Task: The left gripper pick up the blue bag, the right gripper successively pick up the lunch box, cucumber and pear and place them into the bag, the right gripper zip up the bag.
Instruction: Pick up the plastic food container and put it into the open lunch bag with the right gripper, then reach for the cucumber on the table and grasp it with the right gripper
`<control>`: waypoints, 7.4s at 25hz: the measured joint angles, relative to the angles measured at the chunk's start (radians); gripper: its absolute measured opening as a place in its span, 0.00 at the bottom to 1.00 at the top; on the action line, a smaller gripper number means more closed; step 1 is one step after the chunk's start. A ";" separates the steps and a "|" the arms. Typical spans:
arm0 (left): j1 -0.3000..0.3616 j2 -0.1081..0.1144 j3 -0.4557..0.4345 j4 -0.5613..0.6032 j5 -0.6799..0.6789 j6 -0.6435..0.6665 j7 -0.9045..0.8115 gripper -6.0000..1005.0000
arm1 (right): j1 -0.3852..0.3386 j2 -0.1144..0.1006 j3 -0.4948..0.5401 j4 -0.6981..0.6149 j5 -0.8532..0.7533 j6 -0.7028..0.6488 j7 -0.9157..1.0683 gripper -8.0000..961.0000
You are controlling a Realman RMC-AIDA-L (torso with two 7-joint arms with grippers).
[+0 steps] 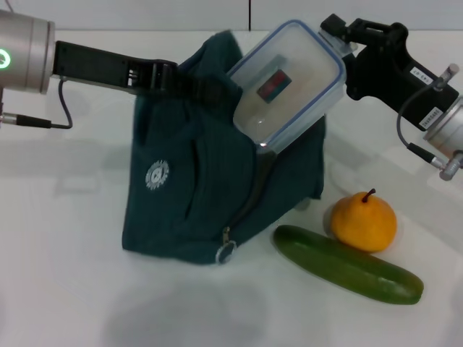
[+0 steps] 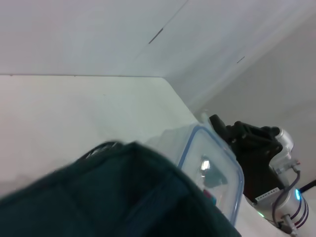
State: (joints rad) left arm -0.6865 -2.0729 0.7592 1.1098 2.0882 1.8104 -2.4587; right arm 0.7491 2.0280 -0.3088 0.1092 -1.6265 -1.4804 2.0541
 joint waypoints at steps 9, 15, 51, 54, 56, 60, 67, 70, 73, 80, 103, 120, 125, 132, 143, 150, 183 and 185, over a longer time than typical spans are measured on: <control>-0.044 0.012 0.023 -0.045 0.004 -0.002 0.014 0.05 | 0.066 0.000 -0.001 -0.004 -0.119 0.021 -0.033 0.11; -0.057 0.026 0.040 -0.058 0.002 -0.002 0.019 0.05 | 0.091 0.000 -0.002 -0.009 -0.169 0.065 -0.100 0.11; -0.123 0.084 0.034 -0.170 -0.007 0.001 0.093 0.06 | 0.215 0.000 -0.111 -0.056 -0.268 0.218 -0.143 0.12; -0.124 0.086 0.034 -0.170 -0.012 0.001 0.093 0.06 | 0.215 0.000 -0.116 -0.059 -0.268 0.218 -0.145 0.12; -0.124 0.087 0.034 -0.170 -0.013 0.000 0.093 0.06 | 0.215 0.000 -0.116 -0.065 -0.268 0.219 -0.148 0.12; -0.125 0.088 0.034 -0.170 -0.013 0.000 0.093 0.05 | 0.211 0.000 -0.120 -0.082 -0.268 0.223 -0.149 0.12; -0.123 0.089 0.033 -0.170 -0.014 -0.002 0.093 0.05 | 0.207 0.000 -0.155 -0.116 -0.268 0.244 -0.151 0.12; -0.122 0.089 0.032 -0.170 -0.013 -0.026 0.100 0.05 | 0.206 0.000 -0.165 -0.127 -0.268 0.244 -0.151 0.12; -0.119 0.095 0.032 -0.170 -0.007 -0.049 0.109 0.05 | 0.206 0.000 -0.168 -0.137 -0.268 0.246 -0.152 0.19; -0.117 0.098 0.032 -0.169 -0.007 -0.052 0.110 0.05 | 0.188 -0.001 -0.169 -0.178 -0.266 0.231 -0.172 0.37; -0.066 0.103 0.027 -0.169 -0.014 -0.118 0.118 0.05 | -0.043 -0.005 -0.157 -0.289 -0.051 -0.104 -0.702 0.69; -0.020 0.103 0.005 -0.170 -0.018 -0.120 0.120 0.06 | -0.353 -0.055 -0.261 -0.567 0.054 -0.262 -0.658 0.69; -0.021 0.103 0.005 -0.171 -0.018 -0.120 0.121 0.06 | -0.424 -0.017 -0.150 -0.561 0.100 -0.232 -0.751 0.69; -0.021 0.105 0.005 -0.171 -0.019 -0.120 0.123 0.06 | -0.413 -0.026 -0.271 -0.690 0.097 -0.429 -0.690 0.69; -0.017 0.105 0.003 -0.171 -0.019 -0.142 0.129 0.06 | -0.422 -0.015 -0.636 -1.292 -0.015 -0.375 -0.234 0.69; -0.014 0.104 -0.015 -0.171 -0.019 -0.145 0.130 0.06 | -0.352 -0.014 -0.893 -1.563 -0.276 -0.213 0.034 0.69; -0.018 0.099 -0.023 -0.171 -0.039 -0.146 0.131 0.06 | 0.035 -0.004 -1.131 -1.400 -0.614 -0.307 0.416 0.69; -0.018 0.099 -0.023 -0.171 -0.040 -0.146 0.131 0.06 | 0.044 -0.004 -1.132 -1.376 -0.618 -0.308 0.424 0.69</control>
State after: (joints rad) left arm -0.7049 -1.9739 0.7362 0.9388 2.0481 1.6646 -2.3275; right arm 0.7933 2.0240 -1.4411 -1.2667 -2.2441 -1.7884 2.4783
